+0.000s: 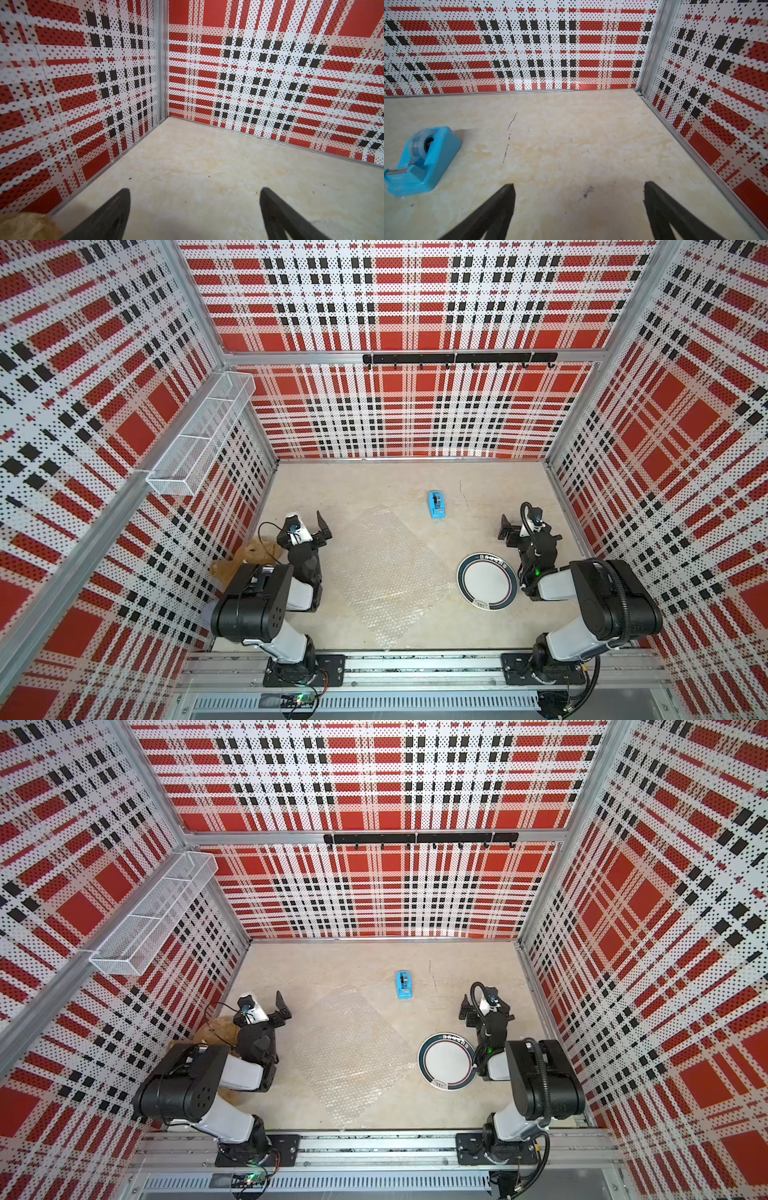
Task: Wrap dinner plates in bubble wrap
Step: Pick up the plate at the center of the board.
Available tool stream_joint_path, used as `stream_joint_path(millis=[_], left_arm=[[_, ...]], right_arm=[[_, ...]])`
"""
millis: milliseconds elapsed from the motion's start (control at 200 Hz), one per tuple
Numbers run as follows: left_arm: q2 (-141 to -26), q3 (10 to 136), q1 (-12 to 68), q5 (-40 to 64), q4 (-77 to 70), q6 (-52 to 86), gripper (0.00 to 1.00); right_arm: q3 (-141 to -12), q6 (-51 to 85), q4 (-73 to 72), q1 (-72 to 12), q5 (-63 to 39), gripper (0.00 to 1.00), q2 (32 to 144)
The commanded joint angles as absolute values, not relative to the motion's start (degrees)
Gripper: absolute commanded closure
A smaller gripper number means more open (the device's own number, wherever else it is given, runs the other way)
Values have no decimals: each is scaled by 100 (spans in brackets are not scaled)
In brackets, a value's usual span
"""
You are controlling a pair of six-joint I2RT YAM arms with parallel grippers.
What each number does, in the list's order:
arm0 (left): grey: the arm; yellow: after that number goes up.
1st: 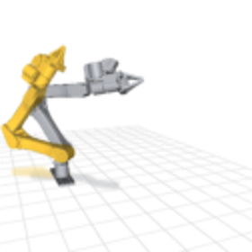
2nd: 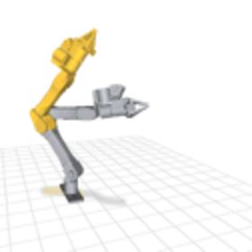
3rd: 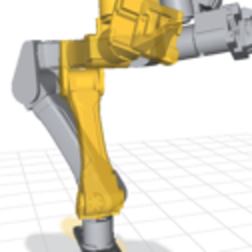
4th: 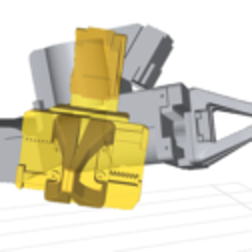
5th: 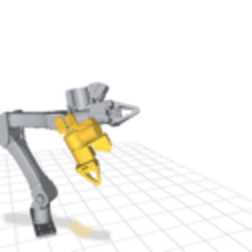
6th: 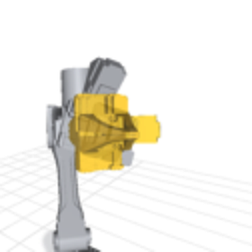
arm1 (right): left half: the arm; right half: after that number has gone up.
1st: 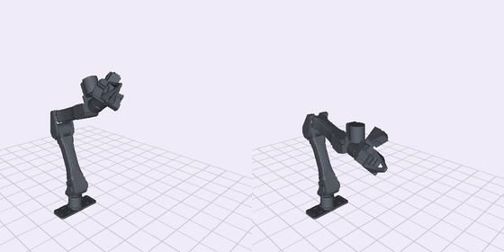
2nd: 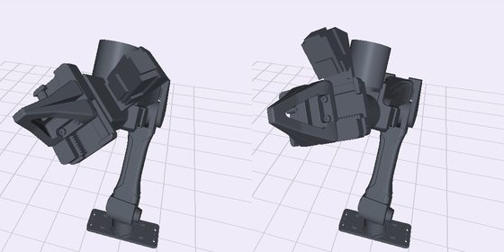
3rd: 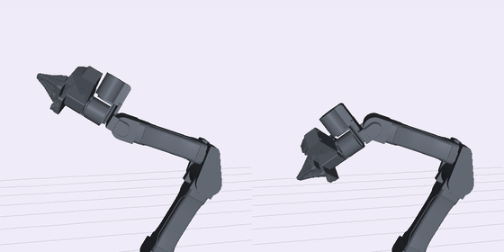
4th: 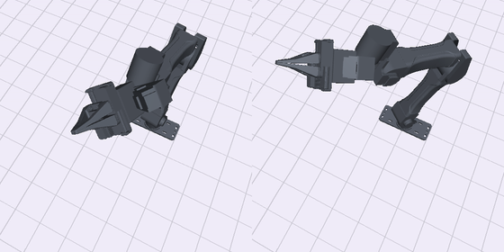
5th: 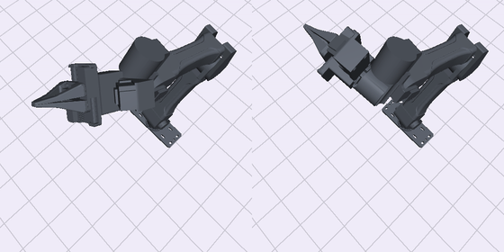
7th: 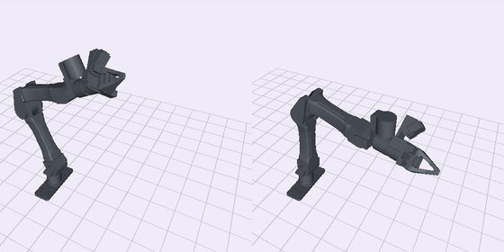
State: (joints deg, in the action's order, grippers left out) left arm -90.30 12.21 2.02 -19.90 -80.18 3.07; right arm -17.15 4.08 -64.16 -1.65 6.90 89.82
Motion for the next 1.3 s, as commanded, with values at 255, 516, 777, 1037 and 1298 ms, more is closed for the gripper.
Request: stream_joint_path(millis=[255, 516, 777, 1037, 1298], left_arm=[[-9054, 1165, 202, -1969, -8134, 297, 2], [-9056, 1176, 189, -1977, -8129, 299, 2], [-9035, 1152, 209, -1994, -8151, 299, 2], [-7627, 1887, 552, -2728, -5968, 293, 2], [-6995, 3533, 2243, -4393, -2367, 2817, 2]], right_arm=[[-1682, 360, -6592, -199, 721, 0, 9000], [-1691, 368, -6582, -201, 703, 0, 9000], [-1670, 353, -6616, -198, 707, 0, 8985], [-1494, 415, -5861, -224, 1098, 0, 7638], [-2522, 2840, -2877, -334, -209, 0, 6468]])
